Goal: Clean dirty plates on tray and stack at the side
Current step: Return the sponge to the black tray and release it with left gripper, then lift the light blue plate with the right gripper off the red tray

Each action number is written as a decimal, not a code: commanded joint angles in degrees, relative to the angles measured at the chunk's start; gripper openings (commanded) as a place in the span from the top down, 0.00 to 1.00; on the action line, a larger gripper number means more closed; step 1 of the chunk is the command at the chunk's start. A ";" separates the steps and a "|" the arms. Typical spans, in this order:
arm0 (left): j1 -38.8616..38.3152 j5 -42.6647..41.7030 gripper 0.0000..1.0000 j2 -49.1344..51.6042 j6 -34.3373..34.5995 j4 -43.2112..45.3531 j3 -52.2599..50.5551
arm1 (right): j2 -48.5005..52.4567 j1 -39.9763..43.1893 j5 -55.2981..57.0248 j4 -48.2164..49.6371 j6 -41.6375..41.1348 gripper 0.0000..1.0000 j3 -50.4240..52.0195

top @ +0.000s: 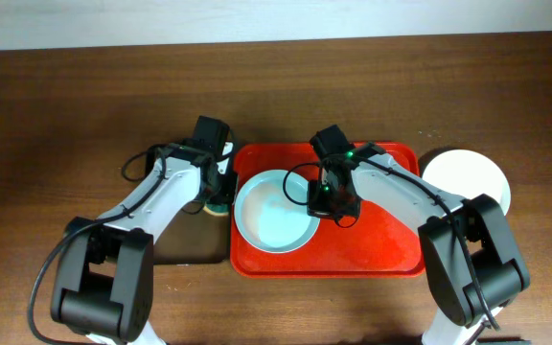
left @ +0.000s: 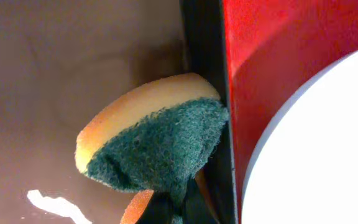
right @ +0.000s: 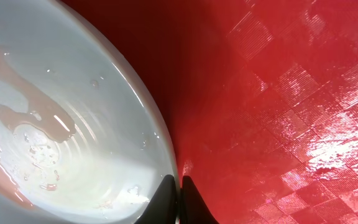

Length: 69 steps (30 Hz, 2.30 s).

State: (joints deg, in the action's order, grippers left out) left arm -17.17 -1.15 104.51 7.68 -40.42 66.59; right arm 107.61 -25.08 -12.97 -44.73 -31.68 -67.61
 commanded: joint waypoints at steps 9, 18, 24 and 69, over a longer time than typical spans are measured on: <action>1.42 -0.76 1.00 -3.65 2.73 -3.87 1.25 | -0.74 -0.48 0.13 0.00 -0.07 0.93 0.02; 10.12 -0.61 1.00 -7.52 4.24 -15.91 -3.06 | -0.74 -0.48 0.11 -0.09 -0.07 0.85 0.02; 13.60 -2.10 1.00 -7.52 4.22 -7.87 -9.44 | -0.74 -0.46 0.13 -0.24 -0.07 0.85 0.02; 17.62 2.05 0.01 -44.11 7.91 -9.79 -5.84 | -1.27 1.09 5.46 -1.68 -0.09 0.96 -2.80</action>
State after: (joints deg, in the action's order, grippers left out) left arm 0.19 0.30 60.86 15.05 -50.13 59.81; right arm 107.74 -25.80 -7.57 -44.60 -31.51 -67.96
